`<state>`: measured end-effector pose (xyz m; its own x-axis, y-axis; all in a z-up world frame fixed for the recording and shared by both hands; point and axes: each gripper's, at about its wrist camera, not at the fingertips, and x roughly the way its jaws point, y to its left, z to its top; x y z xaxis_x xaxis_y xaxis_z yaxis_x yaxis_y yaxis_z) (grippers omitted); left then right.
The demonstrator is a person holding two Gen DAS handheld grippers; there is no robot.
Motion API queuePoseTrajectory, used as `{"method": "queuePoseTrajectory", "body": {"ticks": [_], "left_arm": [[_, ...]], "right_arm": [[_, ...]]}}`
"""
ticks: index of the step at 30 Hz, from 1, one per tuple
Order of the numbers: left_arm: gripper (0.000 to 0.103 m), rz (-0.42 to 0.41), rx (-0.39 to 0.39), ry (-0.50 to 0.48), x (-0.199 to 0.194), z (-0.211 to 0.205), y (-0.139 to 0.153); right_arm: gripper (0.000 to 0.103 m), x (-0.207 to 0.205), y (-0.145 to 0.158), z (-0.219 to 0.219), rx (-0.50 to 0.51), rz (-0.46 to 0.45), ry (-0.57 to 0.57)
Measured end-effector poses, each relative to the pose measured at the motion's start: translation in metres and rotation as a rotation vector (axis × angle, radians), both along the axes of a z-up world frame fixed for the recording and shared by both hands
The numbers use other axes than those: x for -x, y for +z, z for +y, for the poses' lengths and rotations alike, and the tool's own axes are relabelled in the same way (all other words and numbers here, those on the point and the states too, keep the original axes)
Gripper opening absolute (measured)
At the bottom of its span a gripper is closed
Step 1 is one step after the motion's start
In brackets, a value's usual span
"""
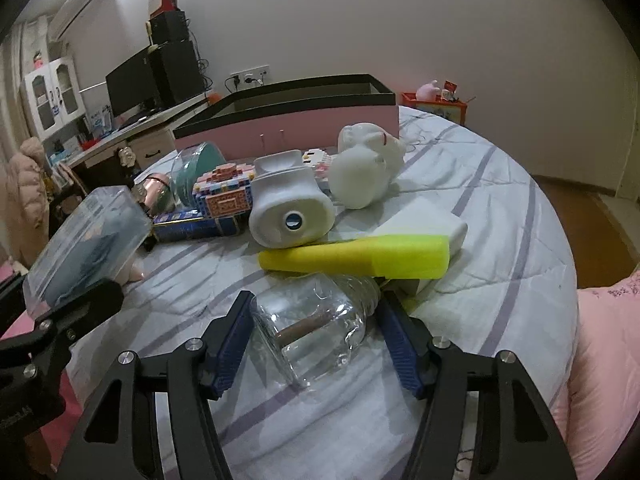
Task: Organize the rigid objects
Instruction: 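Grasp the glass bottle with the right gripper while the left gripper lifts the plastic box, then carry both items into the pink box and open both grippers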
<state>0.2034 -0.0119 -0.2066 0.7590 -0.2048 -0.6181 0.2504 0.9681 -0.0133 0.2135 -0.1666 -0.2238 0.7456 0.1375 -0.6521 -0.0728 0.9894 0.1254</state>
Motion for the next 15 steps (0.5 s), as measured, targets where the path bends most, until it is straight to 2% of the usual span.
{"method": "queuePoseTrajectory", "body": {"ticks": [9, 15], "left_arm": [[0.064, -0.027, 0.007, -0.012, 0.006, -0.006, 0.016], [0.064, -0.054, 0.015, -0.016, -0.004, -0.009, 0.032]], "right_arm": [[0.064, 0.026, 0.029, 0.001, -0.008, -0.07, 0.027], [0.064, 0.021, 0.053, -0.007, -0.028, -0.123, 0.035]]}}
